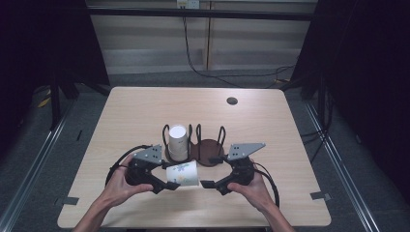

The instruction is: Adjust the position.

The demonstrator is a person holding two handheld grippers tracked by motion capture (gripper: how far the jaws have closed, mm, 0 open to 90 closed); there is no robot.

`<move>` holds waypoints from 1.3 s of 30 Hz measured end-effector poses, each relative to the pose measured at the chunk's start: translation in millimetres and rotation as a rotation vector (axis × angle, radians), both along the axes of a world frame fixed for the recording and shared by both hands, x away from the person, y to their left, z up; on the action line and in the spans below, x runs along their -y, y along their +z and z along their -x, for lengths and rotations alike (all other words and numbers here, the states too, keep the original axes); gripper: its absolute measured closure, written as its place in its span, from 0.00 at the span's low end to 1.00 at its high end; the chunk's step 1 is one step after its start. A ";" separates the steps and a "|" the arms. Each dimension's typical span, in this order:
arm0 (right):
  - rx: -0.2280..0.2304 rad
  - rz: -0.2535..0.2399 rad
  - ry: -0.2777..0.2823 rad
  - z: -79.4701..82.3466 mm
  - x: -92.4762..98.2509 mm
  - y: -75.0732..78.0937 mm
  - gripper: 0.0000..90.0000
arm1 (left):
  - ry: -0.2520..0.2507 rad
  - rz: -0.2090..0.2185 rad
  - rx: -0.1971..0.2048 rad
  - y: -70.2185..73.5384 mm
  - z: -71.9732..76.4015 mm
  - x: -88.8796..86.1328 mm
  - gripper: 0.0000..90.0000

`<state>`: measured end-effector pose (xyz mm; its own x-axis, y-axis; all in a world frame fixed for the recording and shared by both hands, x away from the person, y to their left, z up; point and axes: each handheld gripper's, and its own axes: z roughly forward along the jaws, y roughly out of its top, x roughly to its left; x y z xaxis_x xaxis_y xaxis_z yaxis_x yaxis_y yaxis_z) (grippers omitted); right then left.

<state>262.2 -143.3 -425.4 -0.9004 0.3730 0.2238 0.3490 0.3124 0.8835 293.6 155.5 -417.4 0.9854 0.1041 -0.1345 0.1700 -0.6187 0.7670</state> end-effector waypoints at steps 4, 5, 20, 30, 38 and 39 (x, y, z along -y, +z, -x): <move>0.004 -0.023 0.000 0.8 0.0 0.6 0.15 | 0.001 0.020 0.001 -0.3 0.5 0.3 0.41; 0.006 -0.027 0.001 1.1 0.0 0.7 0.15 | 0.000 0.026 0.005 -0.1 0.1 -0.1 0.41; 0.007 -0.133 0.013 2.0 1.1 -0.8 0.15 | 0.012 0.114 -0.002 2.2 2.0 -1.6 0.41; 0.013 -0.175 0.026 1.2 -2.8 -1.1 0.15 | 0.001 0.152 0.000 4.1 4.1 0.4 0.41; 0.008 -0.179 0.035 -0.3 -6.4 -2.1 0.15 | -0.005 0.175 0.008 2.4 6.4 4.7 0.41; 0.008 -0.179 0.037 -0.6 -6.8 -2.3 0.15 | -0.007 0.177 0.007 2.2 6.5 5.1 0.41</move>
<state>262.9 -136.5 -427.7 -0.9149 0.2947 0.2760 0.3326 0.1625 0.9290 287.1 150.4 -415.3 0.9870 0.0729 -0.1430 0.1604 -0.4754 0.8650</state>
